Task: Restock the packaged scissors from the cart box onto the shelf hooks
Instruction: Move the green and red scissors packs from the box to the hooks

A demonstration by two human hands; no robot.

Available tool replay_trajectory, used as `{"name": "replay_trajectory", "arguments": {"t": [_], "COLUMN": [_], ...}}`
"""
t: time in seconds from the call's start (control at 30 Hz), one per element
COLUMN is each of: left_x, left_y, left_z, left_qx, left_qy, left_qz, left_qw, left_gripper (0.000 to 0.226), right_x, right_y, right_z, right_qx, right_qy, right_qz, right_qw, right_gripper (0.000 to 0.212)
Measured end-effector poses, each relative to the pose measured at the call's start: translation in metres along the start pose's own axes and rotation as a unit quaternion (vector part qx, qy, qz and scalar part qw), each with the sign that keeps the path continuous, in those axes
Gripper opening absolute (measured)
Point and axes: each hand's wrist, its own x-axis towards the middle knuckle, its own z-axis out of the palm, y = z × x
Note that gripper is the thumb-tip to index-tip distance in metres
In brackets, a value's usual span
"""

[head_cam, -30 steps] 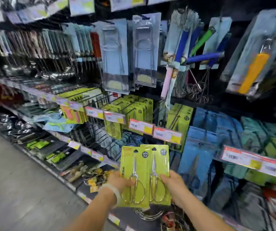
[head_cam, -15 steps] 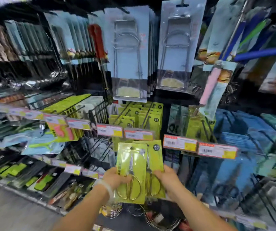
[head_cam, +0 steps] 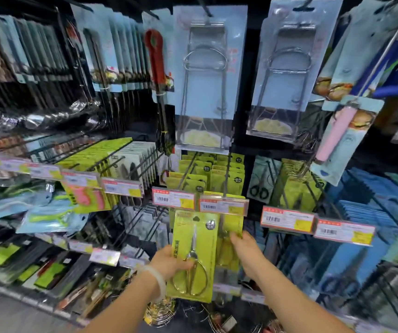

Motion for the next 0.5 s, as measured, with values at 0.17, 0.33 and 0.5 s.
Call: {"name": "replay_trajectory", "arguments": {"t": [0.17, 0.33, 0.5], "left_x": [0.006, 0.009, 0.009], "left_y": [-0.005, -0.003, 0.003], "left_z": [0.008, 0.020, 0.031], "left_qx": [0.001, 0.005, 0.029], "left_qy": [-0.018, -0.016, -0.048], "left_qz": [0.002, 0.011, 0.055], "left_qw": [1.000, 1.000, 0.997], "left_gripper": [0.091, 0.041, 0.016], "right_x": [-0.004, -0.041, -0.045], "right_y": [0.000, 0.016, 0.020], "right_z": [-0.005, -0.005, -0.004], "right_qx": [-0.082, -0.102, -0.046], "right_qy": [0.069, -0.172, -0.084], "right_qz": [0.000, -0.048, -0.088], "right_qw": [0.994, 0.979, 0.992], "right_gripper": [0.043, 0.036, 0.019]}}
